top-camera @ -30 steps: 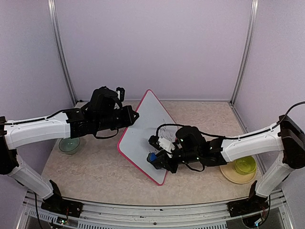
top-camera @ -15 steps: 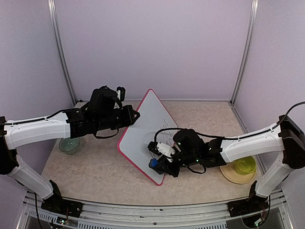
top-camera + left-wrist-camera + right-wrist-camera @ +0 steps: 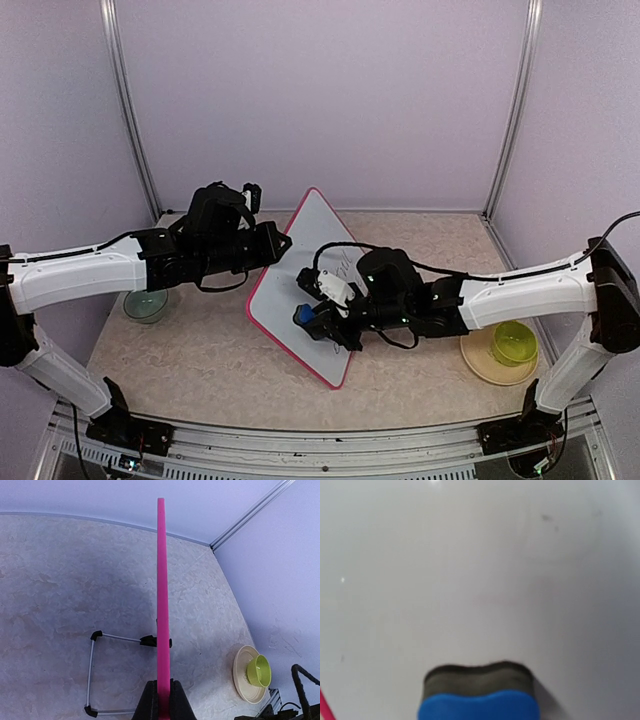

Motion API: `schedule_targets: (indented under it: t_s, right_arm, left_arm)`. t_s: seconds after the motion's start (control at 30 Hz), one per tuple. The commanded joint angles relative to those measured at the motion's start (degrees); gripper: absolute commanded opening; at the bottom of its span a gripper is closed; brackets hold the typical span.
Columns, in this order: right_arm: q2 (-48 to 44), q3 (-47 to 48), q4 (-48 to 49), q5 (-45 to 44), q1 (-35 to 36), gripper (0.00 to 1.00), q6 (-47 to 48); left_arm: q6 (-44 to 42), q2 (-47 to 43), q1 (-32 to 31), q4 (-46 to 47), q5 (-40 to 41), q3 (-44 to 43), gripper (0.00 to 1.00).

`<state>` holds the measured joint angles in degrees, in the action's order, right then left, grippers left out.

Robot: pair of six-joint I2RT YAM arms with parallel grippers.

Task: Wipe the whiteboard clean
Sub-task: Erase the whiteboard at the center of the board.

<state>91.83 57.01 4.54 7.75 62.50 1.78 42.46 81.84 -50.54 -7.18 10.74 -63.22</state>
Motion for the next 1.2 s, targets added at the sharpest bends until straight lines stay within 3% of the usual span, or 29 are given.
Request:
schedule_targets:
  t_s: [0.0,0.33,0.83,1.17]
  right_arm:
    - [0.58,-5.90,0.65,0.72,0.52,0.00,-1.12]
    - [-2.29,-12.79,1.14,-0.70,0.52,0.00,-2.16]
    - [2.04,3.40,-2.49,1.45,0.61,0.00,1.70]
    - [2.67,-5.93,-0.60,1.77,-2.27,0.00,0.50]
  left_arm:
    - [0.53,0.89,-1.31,-2.40,-3.01,2.02,0.00]
    - [0.78,0.77,-1.20,-1.56,-3.44,2.85,0.00]
    - [1.23,0.56,-1.31,-1.86,-3.25,3.27,0.00]
    - [0.96,0.71,-1.22,-1.61,-3.57,3.33,0.00]
